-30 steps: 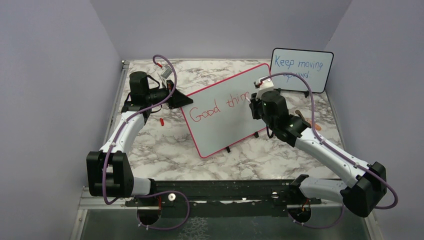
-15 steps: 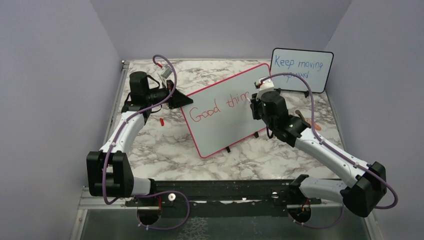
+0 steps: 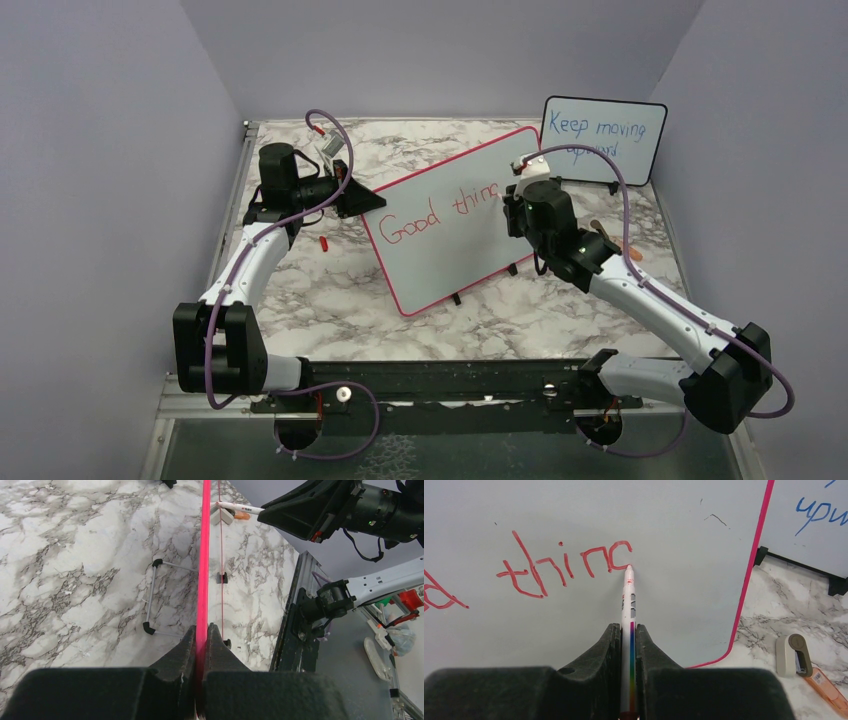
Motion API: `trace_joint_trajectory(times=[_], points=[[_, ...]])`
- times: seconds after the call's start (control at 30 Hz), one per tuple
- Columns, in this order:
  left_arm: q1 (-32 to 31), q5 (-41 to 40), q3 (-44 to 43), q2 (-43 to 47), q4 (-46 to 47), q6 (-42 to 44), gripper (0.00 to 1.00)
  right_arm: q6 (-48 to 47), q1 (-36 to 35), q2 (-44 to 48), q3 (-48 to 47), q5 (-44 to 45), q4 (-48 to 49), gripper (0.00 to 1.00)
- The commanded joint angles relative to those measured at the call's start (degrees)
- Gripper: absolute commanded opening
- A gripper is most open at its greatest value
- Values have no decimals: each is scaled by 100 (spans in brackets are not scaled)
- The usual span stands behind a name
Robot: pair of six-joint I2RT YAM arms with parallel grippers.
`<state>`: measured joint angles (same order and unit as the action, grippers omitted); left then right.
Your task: Write a sentence on the whiteboard
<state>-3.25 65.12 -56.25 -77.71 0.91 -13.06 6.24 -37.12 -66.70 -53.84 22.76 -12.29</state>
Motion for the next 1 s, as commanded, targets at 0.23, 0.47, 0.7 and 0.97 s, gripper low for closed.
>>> trace_joint_trajectory(times=[0.23, 0.47, 0.7, 0.97], points=[[-185, -101, 97, -174, -399, 480, 0, -118, 62, -123, -248, 64, 389, 1], [-186, -105, 91, -181, -402, 480, 0, -116, 61, -142, -336, -277, 334, 1], [-185, -117, 93, -183, -405, 478, 0, -39, 58, -183, -297, -235, 204, 1], [-188, -130, 97, -165, -401, 480, 0, 110, 57, -92, -6, -222, 9, 1]])
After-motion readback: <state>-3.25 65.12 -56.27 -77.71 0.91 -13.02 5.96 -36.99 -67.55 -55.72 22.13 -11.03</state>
